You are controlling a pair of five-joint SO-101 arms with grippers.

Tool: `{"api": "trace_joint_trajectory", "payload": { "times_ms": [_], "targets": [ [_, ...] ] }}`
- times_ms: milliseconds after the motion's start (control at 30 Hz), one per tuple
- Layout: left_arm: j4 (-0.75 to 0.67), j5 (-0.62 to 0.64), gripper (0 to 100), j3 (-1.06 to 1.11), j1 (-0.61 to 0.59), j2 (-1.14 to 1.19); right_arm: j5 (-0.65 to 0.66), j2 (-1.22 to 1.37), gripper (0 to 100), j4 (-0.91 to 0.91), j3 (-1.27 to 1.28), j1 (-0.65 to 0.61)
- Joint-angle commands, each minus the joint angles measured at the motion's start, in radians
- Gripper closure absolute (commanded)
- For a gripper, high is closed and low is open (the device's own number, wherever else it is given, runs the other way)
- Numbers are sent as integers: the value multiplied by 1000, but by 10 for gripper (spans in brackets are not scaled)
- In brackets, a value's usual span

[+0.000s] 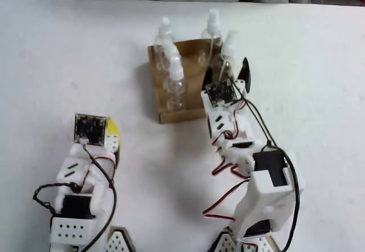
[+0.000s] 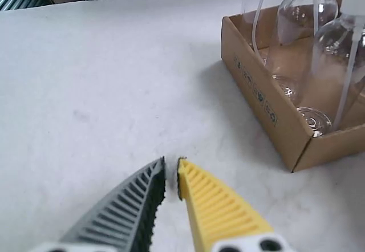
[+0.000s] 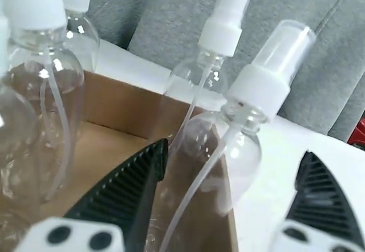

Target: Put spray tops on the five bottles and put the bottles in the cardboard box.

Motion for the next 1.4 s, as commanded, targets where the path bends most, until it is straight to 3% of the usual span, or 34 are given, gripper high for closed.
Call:
{"api": "trace_joint_trajectory", "payload": {
  "times_ms": [0,933,1367],
  "targets": [
    [-35,-11,939,-3,-8,-5,-2,-61,687,-25,-2,7],
    [-35,-11,939,-3,-8,-5,-2,-67,687,-27,71,8],
    [-35,-11,939,-3,-7,-5,-2,-65,687,-131,118,8]
  ]
}}
